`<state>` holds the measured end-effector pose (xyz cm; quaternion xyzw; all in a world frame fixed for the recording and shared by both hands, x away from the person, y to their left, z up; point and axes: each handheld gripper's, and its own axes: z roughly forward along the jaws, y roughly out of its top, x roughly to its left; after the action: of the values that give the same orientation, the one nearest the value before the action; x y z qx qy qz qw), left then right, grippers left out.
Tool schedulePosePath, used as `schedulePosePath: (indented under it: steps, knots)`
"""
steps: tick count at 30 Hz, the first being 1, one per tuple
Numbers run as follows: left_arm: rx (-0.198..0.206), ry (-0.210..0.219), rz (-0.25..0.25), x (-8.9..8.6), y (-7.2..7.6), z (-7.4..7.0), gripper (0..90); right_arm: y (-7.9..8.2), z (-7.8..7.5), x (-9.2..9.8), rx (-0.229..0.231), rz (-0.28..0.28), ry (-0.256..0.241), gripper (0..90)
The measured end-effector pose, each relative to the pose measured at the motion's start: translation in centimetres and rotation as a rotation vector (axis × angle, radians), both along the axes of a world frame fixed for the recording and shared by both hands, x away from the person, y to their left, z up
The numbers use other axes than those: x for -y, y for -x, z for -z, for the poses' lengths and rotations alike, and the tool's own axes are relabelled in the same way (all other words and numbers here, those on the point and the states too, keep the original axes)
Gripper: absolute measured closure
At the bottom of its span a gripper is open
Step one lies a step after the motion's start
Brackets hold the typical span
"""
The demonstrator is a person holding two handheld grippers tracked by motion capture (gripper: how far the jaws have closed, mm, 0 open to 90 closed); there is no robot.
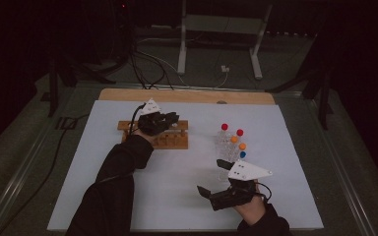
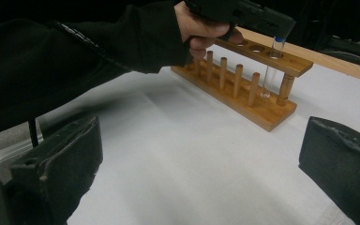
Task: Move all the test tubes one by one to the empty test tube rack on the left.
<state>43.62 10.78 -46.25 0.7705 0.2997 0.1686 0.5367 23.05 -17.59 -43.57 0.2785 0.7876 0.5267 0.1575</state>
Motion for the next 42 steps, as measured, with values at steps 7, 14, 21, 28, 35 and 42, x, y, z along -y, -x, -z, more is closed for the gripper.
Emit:
schedulePosePath:
  steps: [7, 14, 21, 28, 35, 42]
  knots:
    - [-0.006, -0.003, 0.009, -0.1, -0.1, 0.0, 77.2, 0.0, 0.0, 0.0, -0.003, -0.004, -0.001, 0.0]
    - [-0.035, 0.013, 0.027, -0.4, -0.1, -0.5, 65.2, 0.0, -0.3, 0.1, 0.001, -0.009, -0.008, 0.0]
    - [-0.017, 0.029, 0.02, -1.0, 0.8, -2.3, 43.4, -0.1, -0.7, 0.7, 0.013, 0.005, -0.014, 0.0]
    - [-0.026, 0.047, 0.056, -1.9, 2.4, -3.9, 16.5, -0.5, -1.5, 2.1, 0.028, 0.028, -0.003, 0.0]
    - [-0.037, 0.037, 0.112, -2.4, 4.5, -4.4, 2.9, -1.2, -2.4, 4.3, 0.044, 0.088, 0.0, 0.0]
    - [-0.029, 0.036, 0.152, -3.0, 7.1, -4.3, 1.6, -2.3, -2.5, 7.0, 0.046, 0.166, 0.009, 0.0]
